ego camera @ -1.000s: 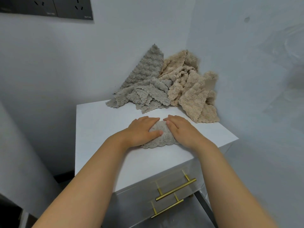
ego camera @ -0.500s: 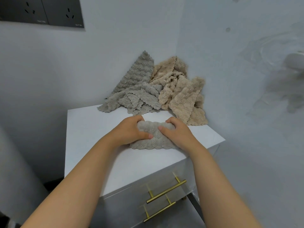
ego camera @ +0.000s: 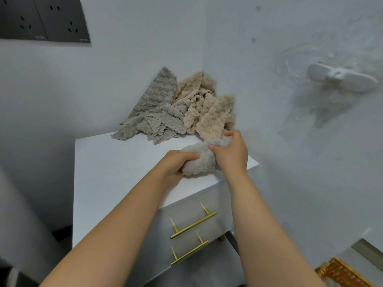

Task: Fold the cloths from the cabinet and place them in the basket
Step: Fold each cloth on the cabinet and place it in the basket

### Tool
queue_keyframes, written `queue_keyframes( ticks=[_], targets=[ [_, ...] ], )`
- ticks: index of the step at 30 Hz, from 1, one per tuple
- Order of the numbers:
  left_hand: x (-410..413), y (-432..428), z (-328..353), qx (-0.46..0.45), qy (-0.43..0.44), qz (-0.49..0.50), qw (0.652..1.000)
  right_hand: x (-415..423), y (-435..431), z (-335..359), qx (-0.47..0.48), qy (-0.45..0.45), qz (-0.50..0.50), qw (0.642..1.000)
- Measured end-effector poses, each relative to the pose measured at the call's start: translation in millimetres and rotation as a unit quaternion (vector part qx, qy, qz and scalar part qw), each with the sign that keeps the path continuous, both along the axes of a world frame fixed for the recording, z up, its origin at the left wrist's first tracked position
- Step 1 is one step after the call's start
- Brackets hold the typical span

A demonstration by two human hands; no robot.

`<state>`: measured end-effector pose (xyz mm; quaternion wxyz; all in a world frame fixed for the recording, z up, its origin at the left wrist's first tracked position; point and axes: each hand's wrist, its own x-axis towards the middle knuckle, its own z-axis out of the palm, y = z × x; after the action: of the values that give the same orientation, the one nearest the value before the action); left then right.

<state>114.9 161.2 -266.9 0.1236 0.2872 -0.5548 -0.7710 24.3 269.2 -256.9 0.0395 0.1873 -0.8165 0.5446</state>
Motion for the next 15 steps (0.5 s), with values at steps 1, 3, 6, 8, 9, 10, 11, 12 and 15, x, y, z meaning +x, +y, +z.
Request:
queue_keyframes(
  ticks=[1, 3, 6, 8, 9, 10, 11, 12, 15],
  targets=[
    [-2, 9, 0, 0.036, 0.017, -0.006, 0.999, 1, 9, 0, 0.01, 0.015, -0.014, 1.0],
    [-4, 25, -2, 0.048, 0.033, -0.025, 0.998, 4, 29, -7, 0.044, 0.041, -0.03, 0.998],
    [-6, 65, -9, -0.055, 0.007, -0.068, 0.996, 4, 73, -24, 0.098, 0.074, -0.052, 0.991],
    [-7, 97, -16, -0.127, -0.016, -0.078, 0.989, 3, 102, -36, 0.129, 0.094, -0.065, 0.985],
    [-10, 111, -20, -0.137, -0.022, -0.074, 0.988, 3, 114, -40, 0.146, 0.108, -0.071, 0.981],
    [-13, 125, -26, -0.136, -0.026, -0.071, 0.988, 3, 127, -43, 0.165, 0.121, -0.078, 0.976],
    [-17, 140, -34, -0.129, -0.035, -0.07, 0.989, 4, 140, -47, 0.182, 0.13, -0.08, 0.971],
    [-21, 150, -40, -0.105, -0.043, -0.061, 0.992, 3, 147, -50, 0.201, 0.141, -0.074, 0.966],
    [-27, 186, -54, 0.074, -0.068, -0.038, 0.994, 3, 178, -59, 0.285, 0.163, -0.047, 0.943]
  ],
)
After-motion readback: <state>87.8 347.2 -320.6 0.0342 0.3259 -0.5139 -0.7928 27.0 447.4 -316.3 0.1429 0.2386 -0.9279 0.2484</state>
